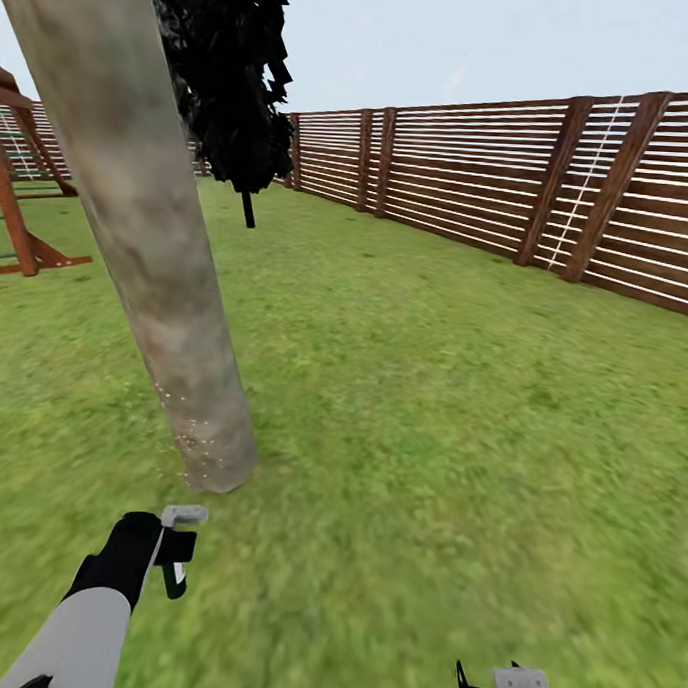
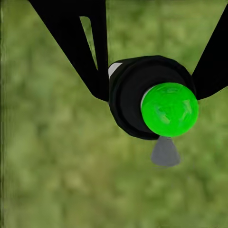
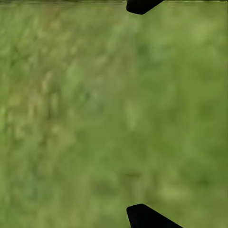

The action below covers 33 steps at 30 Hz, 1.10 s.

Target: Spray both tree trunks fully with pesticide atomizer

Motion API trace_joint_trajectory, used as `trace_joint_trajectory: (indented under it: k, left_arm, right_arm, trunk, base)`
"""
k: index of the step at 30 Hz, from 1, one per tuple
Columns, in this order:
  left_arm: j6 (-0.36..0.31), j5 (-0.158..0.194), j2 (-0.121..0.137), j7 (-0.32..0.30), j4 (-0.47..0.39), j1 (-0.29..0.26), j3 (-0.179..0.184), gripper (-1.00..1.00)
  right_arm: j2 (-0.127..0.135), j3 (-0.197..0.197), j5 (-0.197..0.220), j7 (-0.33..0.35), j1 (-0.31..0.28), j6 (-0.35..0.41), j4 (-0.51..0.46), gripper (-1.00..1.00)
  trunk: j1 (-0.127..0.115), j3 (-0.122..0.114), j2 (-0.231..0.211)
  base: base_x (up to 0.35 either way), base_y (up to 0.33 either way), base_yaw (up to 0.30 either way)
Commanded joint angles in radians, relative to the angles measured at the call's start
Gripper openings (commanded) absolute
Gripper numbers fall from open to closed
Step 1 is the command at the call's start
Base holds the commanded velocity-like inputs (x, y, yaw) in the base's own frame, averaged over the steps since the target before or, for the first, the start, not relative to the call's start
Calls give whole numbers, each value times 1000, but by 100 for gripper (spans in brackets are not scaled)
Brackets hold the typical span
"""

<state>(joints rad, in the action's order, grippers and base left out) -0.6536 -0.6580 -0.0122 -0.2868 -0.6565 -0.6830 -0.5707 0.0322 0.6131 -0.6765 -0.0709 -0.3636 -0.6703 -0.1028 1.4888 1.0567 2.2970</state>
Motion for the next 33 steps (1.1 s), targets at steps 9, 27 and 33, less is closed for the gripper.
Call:
trace_joint_trajectory:
  k: [9, 27, 33]
  left_arm:
    - [0, -2, 4, 1, -1, -1, -2, -100]
    - [0, -3, 19, 2, -3, -1, -2, -100]
    - [1, -2, 15, 2, 3, -1, 0, -100]
  right_arm:
    - [0, 0, 0, -1, 0, 0, 0, 100]
    - [0, -1, -1, 0, 0, 0, 0, 100]
    - [0, 0, -2, -1, 0, 0, 0, 100]
  trunk:
    - [0, 0, 0]
    - [0, 0, 0]
    - [0, 0, 0]
  base:
    - [98, -277, 1]
    - [70, -277, 212]
    - [0, -277, 3]
